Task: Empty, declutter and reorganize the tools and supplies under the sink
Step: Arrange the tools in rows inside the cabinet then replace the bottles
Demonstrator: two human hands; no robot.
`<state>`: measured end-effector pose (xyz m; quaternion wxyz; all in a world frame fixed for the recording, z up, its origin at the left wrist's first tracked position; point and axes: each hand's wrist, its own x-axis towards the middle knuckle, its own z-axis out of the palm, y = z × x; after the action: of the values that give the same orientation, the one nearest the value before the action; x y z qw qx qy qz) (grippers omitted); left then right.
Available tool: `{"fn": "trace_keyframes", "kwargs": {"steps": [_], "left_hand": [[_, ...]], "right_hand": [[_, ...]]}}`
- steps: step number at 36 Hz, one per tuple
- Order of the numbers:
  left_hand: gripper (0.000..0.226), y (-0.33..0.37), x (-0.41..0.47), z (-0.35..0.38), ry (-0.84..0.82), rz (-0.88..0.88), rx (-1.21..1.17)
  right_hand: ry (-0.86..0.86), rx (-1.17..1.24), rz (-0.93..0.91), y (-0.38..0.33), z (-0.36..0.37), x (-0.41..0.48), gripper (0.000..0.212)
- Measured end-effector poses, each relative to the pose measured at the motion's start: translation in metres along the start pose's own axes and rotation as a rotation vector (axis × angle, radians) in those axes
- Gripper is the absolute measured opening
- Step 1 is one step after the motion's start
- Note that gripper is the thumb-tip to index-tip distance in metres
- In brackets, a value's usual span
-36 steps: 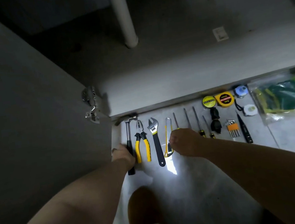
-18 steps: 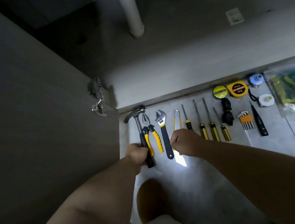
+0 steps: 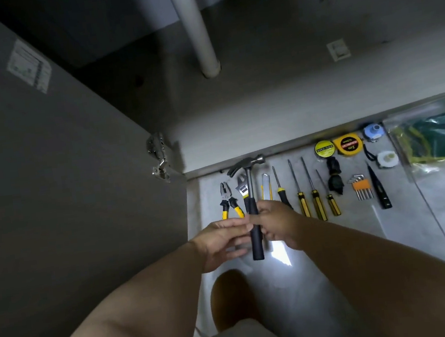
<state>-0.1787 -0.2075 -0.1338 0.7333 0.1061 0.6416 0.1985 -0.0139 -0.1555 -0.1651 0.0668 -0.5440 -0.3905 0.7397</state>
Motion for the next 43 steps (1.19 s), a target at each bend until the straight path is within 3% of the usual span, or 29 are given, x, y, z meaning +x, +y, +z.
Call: {"fn": "trace_keyframes", "kwargs": {"steps": [3, 6, 8, 14, 24, 28, 34, 43], "left_hand": [[0.020, 0.000, 0.016, 0.000, 0.239, 0.047, 0.054], [0.025, -0.001, 0.038, -0.001, 0.565, 0.131, 0.228], [0.038, 0.000, 0.050, -0.003, 0.695, 0.133, 0.414], [0.078, -0.002, 0.075, 0.004, 0.712, -0.007, 0.690], [0.079, -0.001, 0.079, 0.007, 0.709, 0.012, 0.665], [0.056, 0.007, 0.065, 0.006, 0.592, -0.032, 0.542], [0.016, 0.033, 0.013, 0.014, 0.163, -0.048, 0.246], [0.007, 0.095, -0.073, 0.070, -0.297, 0.065, -0.051]], "right_hand": [[-0.011, -0.037, -0.007, 0.005, -0.020, -0.003, 0.020], [-0.056, -0.094, 0.006, 0.010, -0.037, -0.008, 0.019], [-0.071, -0.124, 0.000, 0.013, -0.044, -0.011, 0.017], [-0.124, -0.132, -0.021, 0.011, -0.052, -0.013, 0.014], [-0.133, -0.202, -0.039, -0.005, -0.060, -0.014, 0.014], [-0.116, -0.206, -0.047, -0.016, -0.058, -0.024, 0.009], [-0.034, -0.258, -0.078, -0.051, -0.061, -0.051, 0.015], [0.196, -0.285, -0.079, -0.111, -0.079, -0.102, 0.005]]}}
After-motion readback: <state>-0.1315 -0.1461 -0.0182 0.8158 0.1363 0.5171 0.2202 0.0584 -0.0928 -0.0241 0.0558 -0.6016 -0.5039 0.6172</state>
